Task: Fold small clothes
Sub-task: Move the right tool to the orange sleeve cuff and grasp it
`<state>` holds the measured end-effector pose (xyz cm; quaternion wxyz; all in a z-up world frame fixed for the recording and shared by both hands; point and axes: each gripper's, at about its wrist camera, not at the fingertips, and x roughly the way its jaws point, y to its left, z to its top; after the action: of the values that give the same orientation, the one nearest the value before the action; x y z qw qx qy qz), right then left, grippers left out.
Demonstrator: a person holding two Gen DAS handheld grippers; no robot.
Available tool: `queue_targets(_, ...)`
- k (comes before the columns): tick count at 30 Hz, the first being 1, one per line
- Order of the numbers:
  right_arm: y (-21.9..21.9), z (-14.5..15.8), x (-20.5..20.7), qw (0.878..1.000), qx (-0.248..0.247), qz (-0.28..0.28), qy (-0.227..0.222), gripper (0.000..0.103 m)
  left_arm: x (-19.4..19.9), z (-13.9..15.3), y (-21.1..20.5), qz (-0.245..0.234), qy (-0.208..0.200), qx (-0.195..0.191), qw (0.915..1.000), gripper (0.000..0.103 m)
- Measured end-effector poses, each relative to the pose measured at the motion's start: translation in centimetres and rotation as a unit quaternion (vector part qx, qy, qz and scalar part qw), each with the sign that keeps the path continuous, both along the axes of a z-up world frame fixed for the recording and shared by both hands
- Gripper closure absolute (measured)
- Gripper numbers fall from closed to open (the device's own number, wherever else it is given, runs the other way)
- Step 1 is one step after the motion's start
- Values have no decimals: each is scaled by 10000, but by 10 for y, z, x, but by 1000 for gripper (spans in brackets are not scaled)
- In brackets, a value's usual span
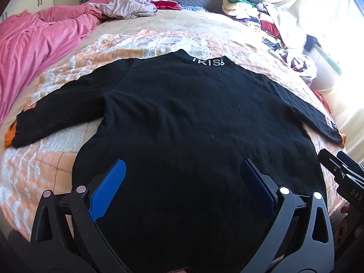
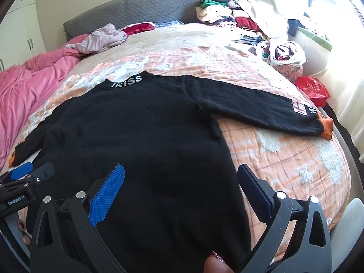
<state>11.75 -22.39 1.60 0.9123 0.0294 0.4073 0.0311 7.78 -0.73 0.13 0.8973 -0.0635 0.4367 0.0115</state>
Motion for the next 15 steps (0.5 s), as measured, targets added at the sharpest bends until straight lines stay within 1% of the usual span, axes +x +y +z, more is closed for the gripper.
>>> queue_targets(5,-21,2,23,9994,62,-335,25,4,25,6,-4,-16,-2,35,10000,8)
queue_targets(9,-42,2,48,9981,99,-589,151,4,50,10,-7,-35,17,72,10000,8)
queue_targets(12,-62,-1,72,9954,168,-900,269,4,66,12,-9,-78,43,57,9999,8)
queue_targets(15,-86,-6,90,9898,301,-1344,357,4,80,13,-12,-160,67,36,9998,8)
